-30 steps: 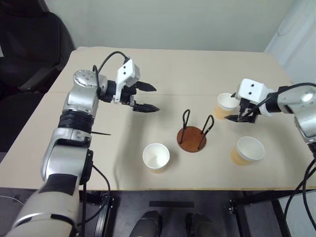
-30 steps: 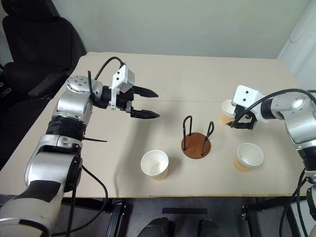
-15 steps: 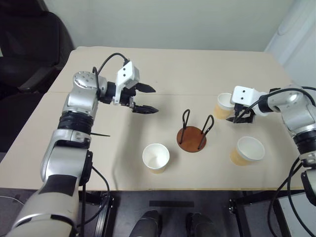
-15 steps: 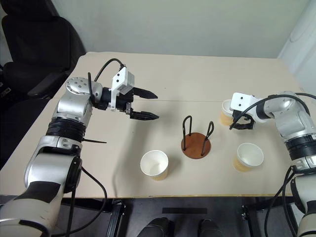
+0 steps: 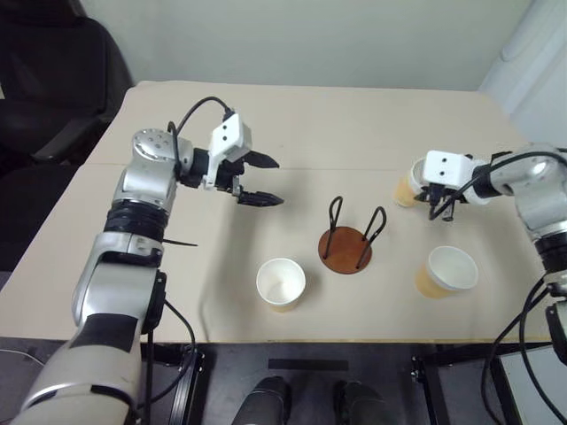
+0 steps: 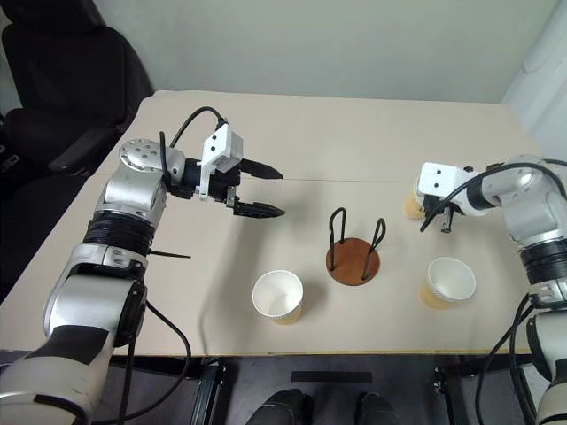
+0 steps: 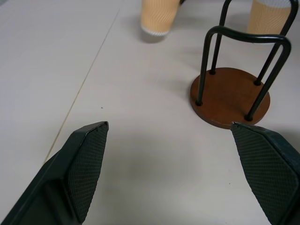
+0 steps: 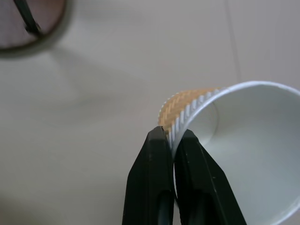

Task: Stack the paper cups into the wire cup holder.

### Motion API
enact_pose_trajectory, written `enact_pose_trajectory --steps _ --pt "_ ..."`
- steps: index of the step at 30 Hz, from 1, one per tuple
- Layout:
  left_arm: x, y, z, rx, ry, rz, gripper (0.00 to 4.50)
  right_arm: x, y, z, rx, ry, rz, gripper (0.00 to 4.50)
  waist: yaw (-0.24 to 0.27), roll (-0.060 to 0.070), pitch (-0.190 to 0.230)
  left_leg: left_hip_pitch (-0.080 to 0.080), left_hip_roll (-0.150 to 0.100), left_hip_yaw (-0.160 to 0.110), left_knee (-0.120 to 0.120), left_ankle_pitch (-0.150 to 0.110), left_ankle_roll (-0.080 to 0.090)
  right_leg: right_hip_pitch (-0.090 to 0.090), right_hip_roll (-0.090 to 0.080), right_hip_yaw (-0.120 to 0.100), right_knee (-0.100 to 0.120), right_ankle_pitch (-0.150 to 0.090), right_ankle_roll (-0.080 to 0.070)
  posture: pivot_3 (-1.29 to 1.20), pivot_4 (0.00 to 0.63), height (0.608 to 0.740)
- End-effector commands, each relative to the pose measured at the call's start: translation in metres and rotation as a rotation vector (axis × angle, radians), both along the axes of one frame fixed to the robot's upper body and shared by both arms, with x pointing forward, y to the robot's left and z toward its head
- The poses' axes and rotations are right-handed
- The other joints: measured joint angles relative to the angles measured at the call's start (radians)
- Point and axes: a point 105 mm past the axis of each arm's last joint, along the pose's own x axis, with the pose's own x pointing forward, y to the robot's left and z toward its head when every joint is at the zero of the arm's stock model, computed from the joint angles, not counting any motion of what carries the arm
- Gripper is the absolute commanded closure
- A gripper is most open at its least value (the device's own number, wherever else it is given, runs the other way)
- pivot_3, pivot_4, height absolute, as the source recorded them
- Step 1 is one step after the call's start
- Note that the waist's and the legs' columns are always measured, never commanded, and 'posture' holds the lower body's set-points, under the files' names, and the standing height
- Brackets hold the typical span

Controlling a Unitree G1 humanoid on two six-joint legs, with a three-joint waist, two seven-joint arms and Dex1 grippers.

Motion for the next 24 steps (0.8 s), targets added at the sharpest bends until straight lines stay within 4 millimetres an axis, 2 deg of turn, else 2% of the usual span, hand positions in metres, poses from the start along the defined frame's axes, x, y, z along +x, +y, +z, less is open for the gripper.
enact_pose_trajectory --steps 1,2,6,8,11,13,15,18,24 --pt "-0.001 -0.002 0.006 0.004 -0.026 -0.017 0.00 -0.025 0.015 0.041 0.043 -0.053 0.064 4.45 0.000 0.000 0.000 0.000 0.000 0.000 0.000 0.000 0.000 0.000 0.000 0.000 0.000 0.000 0.000 0.00 0.150 0.740" --pt "-0.001 -0.002 0.006 0.005 -0.026 -0.019 0.00 -0.030 0.019 0.045 0.049 -0.053 0.073 4.45 -0.001 0.000 0.000 0.000 0.000 0.000 0.000 0.000 0.000 0.000 0.000 0.000 0.000 0.000 0.000 0.00 0.150 0.740" --pt "-0.002 -0.004 0.004 0.018 -0.020 -0.031 0.00 -0.066 0.053 0.075 0.093 -0.050 0.187 4.45 -0.002 0.000 0.000 -0.001 0.000 0.000 0.000 0.000 0.000 -0.001 0.000 0.000 0.000 0.000 0.000 0.00 0.150 0.740" --pt "-0.002 -0.005 0.004 0.020 -0.019 -0.035 0.00 -0.079 0.068 0.083 0.107 -0.044 0.236 4.45 -0.003 0.000 0.000 -0.001 0.000 0.000 0.000 0.000 0.000 -0.001 0.000 0.000 0.000 0.000 0.000 0.00 0.150 0.740" --pt "-0.001 -0.006 0.005 0.020 -0.020 -0.035 0.00 -0.088 0.082 0.087 0.119 -0.034 0.271 4.45 -0.002 0.000 0.000 -0.001 0.000 -0.001 0.000 0.000 0.000 -0.001 0.000 0.000 0.000 0.000 0.000 0.00 0.150 0.740" --pt "0.000 -0.009 0.005 0.020 -0.021 -0.038 0.00 -0.096 0.097 0.087 0.132 -0.017 0.320 4.45 -0.002 0.000 0.000 -0.001 0.000 -0.001 0.001 0.000 0.000 -0.001 0.000 0.000 -0.001 0.000 0.000 0.00 0.150 0.740" --pt "0.001 -0.012 0.004 0.018 -0.022 -0.046 0.00 -0.100 0.104 0.078 0.125 0.020 0.345 4.45 -0.002 0.000 0.000 -0.001 0.000 -0.001 0.002 0.000 0.000 -0.002 0.000 0.000 -0.001 0.000 0.000 0.00 0.150 0.740" --pt "0.000 -0.015 0.004 0.016 -0.022 -0.055 0.00 -0.101 0.103 0.063 0.100 0.062 0.342 4.45 -0.001 0.000 0.000 -0.002 0.000 -0.001 0.002 0.000 0.000 -0.003 0.000 -0.001 -0.001 0.000 0.000 0.00 0.150 0.740" --pt "0.000 -0.016 0.004 0.016 -0.019 -0.057 0.00 -0.100 0.099 0.053 0.057 0.083 0.344 4.45 -0.002 0.000 0.000 -0.002 0.000 -0.001 0.002 0.000 0.000 -0.004 0.000 0.000 -0.001 0.000 0.000 0.00 0.150 0.740"
